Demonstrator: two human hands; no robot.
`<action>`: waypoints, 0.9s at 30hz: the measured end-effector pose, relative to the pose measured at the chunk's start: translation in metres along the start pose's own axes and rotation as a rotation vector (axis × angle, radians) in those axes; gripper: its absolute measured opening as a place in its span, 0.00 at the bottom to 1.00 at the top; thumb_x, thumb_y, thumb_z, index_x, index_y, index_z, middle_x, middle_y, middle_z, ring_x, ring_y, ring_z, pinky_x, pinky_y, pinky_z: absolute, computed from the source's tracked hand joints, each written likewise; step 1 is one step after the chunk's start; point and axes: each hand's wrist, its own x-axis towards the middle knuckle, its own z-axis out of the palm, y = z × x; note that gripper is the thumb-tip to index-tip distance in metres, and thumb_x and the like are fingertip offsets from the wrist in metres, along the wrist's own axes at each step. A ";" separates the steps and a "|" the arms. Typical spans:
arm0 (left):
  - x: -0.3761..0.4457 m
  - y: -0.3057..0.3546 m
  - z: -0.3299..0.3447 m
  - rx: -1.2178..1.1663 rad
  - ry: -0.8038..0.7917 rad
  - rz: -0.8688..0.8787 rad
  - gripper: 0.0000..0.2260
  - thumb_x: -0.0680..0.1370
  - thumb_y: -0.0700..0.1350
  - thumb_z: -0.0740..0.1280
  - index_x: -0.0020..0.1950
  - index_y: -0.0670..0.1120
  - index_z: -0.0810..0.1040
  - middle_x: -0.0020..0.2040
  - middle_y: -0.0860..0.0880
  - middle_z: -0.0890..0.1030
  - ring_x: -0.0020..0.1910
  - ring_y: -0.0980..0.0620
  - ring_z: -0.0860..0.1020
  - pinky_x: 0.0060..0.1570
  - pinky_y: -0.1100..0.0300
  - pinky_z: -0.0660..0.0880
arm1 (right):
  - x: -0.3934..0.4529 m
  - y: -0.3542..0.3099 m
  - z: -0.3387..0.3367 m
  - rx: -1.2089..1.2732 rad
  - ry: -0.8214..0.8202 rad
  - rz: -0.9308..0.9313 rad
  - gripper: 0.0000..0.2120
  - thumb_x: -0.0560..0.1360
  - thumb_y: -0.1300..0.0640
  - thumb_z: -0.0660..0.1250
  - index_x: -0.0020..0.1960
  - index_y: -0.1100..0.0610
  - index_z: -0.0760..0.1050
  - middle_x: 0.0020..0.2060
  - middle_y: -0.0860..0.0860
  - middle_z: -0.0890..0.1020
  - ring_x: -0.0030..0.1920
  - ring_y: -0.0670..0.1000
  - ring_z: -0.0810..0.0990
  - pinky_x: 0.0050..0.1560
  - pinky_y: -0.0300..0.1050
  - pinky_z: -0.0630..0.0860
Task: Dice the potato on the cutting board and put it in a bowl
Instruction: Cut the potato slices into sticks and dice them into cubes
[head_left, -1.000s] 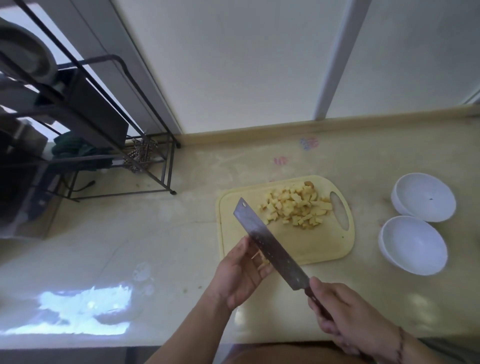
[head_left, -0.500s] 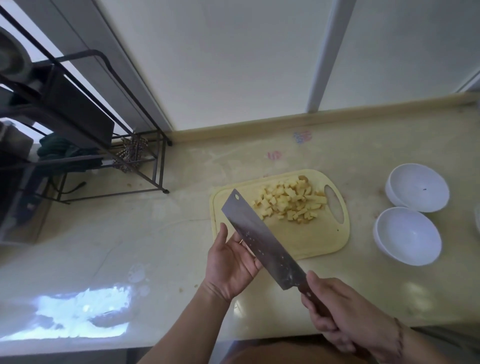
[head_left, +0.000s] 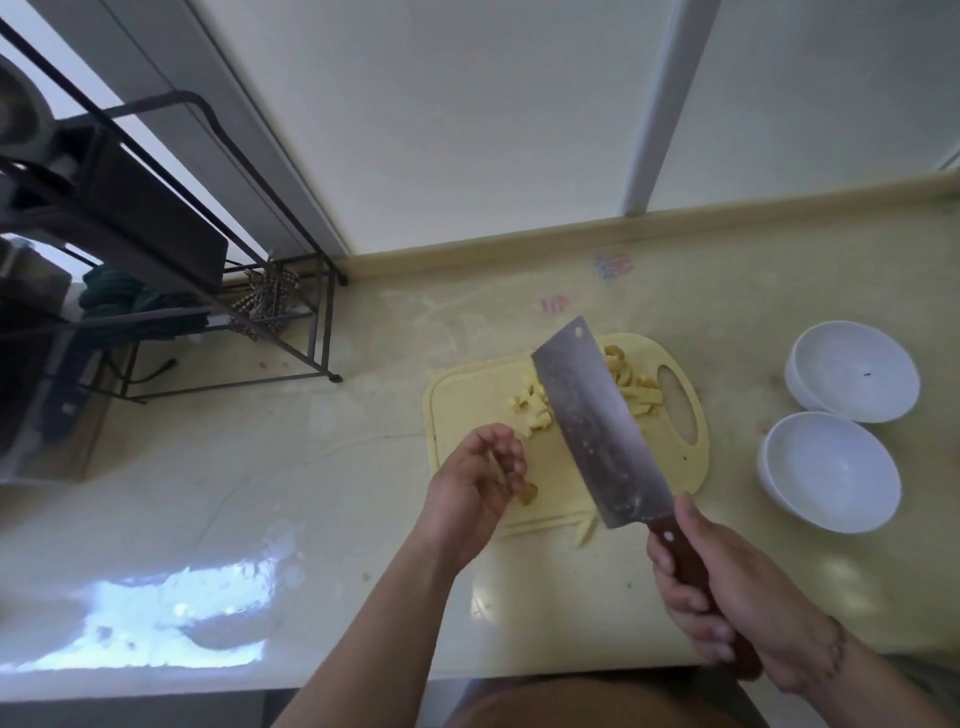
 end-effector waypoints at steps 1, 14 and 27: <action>0.000 0.001 -0.005 0.110 0.015 0.052 0.23 0.70 0.23 0.47 0.54 0.39 0.74 0.47 0.41 0.77 0.43 0.47 0.76 0.44 0.57 0.73 | -0.001 0.001 -0.005 0.013 0.028 0.006 0.28 0.71 0.31 0.55 0.38 0.58 0.66 0.25 0.53 0.61 0.21 0.46 0.56 0.21 0.34 0.59; -0.019 -0.017 -0.034 1.179 0.272 0.447 0.24 0.76 0.29 0.67 0.55 0.60 0.78 0.50 0.58 0.80 0.50 0.59 0.78 0.50 0.67 0.74 | 0.000 0.012 -0.020 -0.103 0.068 -0.010 0.27 0.76 0.34 0.51 0.39 0.59 0.66 0.25 0.53 0.62 0.22 0.47 0.56 0.21 0.35 0.59; -0.037 -0.050 -0.008 1.215 0.395 0.365 0.37 0.71 0.23 0.53 0.79 0.43 0.61 0.80 0.46 0.57 0.80 0.52 0.52 0.66 0.82 0.47 | 0.001 -0.003 -0.020 -0.212 0.023 -0.025 0.27 0.75 0.34 0.53 0.39 0.59 0.66 0.25 0.53 0.62 0.21 0.48 0.57 0.22 0.35 0.59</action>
